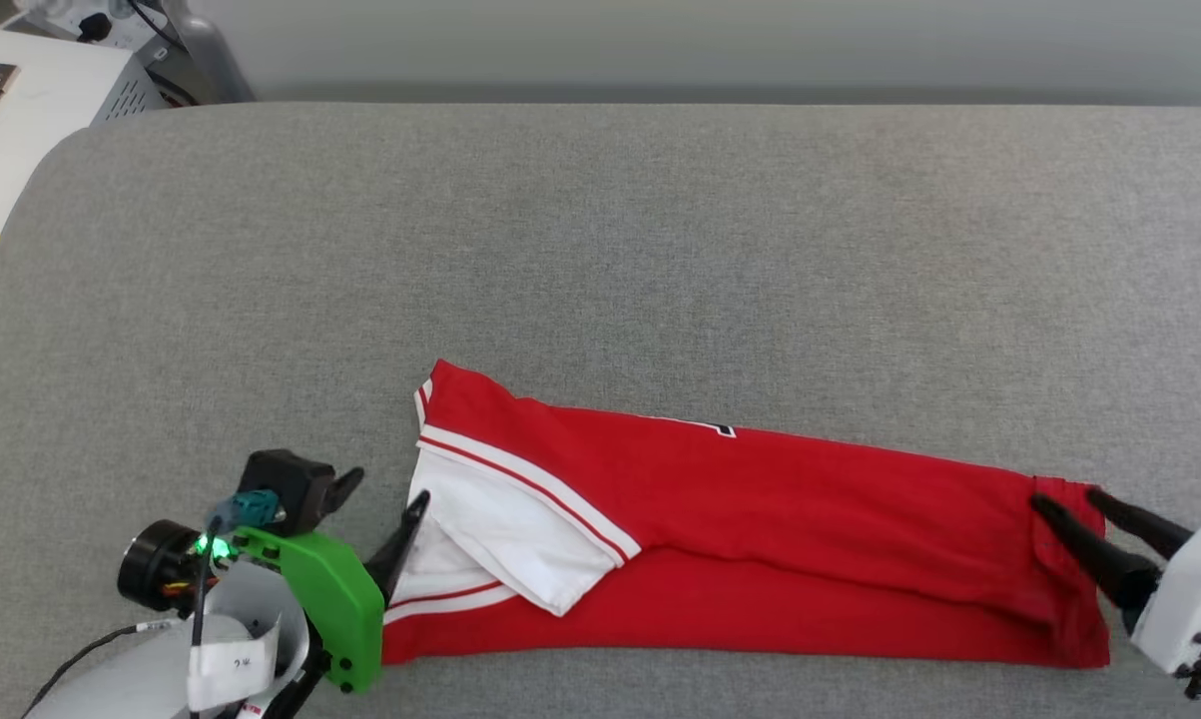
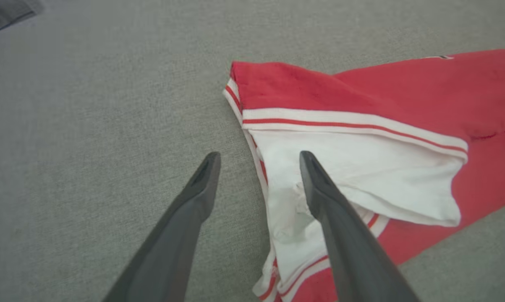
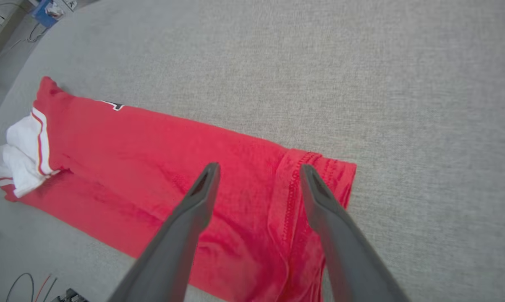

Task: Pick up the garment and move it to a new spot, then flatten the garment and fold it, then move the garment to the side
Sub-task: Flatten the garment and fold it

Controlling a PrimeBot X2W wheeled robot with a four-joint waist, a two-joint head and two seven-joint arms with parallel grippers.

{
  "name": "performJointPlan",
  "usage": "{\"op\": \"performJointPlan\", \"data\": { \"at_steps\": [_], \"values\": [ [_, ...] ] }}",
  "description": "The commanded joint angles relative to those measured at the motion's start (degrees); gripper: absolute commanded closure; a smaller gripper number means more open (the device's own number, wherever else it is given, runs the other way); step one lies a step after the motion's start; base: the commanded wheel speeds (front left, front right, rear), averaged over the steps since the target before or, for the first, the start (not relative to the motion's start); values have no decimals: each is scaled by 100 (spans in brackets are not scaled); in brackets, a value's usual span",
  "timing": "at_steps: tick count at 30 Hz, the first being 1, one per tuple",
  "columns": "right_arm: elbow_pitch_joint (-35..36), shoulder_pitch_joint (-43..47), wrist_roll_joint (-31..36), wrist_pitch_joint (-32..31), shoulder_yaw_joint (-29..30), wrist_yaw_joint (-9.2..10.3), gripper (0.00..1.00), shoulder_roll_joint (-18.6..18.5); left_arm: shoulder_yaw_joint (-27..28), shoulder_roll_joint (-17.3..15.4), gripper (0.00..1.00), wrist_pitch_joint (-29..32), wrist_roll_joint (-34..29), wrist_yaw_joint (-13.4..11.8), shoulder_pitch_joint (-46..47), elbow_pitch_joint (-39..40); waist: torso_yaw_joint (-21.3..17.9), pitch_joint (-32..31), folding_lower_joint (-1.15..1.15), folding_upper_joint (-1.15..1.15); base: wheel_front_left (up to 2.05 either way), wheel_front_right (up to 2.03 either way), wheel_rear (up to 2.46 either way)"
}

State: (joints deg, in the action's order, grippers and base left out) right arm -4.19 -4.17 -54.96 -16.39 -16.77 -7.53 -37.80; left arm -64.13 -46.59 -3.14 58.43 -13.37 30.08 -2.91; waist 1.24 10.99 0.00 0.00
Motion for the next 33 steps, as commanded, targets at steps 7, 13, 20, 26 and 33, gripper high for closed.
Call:
{"op": "performJointPlan", "data": {
  "at_steps": [7,13,20,26,33],
  "values": [
    [210,285,-700,-592,843,4,0,-363,669,140,0,-1117,-474,-983,-396,94,46,-58,0,0,0,0,0],
    [-168,284,-918,-1312,1055,4,0,-419,1570,560,0,-1183,-1293,-1466,-723,204,170,70,0,0,0,0,0],
    [-625,175,-812,-1673,773,4,0,-34,2846,1259,0,-1185,-2416,-1529,-1539,395,317,152,0,0,0,0,0],
    [-834,15,-827,-1770,427,4,0,325,3666,1866,0,-1185,-3164,-1259,-2086,495,376,176,0,0,0,0,0],
    [-932,-186,-747,-1741,-24,4,0,515,4225,2580,0,-1186,-3948,-733,-2444,508,389,158,0,0,0,0,0]
  ]
}}
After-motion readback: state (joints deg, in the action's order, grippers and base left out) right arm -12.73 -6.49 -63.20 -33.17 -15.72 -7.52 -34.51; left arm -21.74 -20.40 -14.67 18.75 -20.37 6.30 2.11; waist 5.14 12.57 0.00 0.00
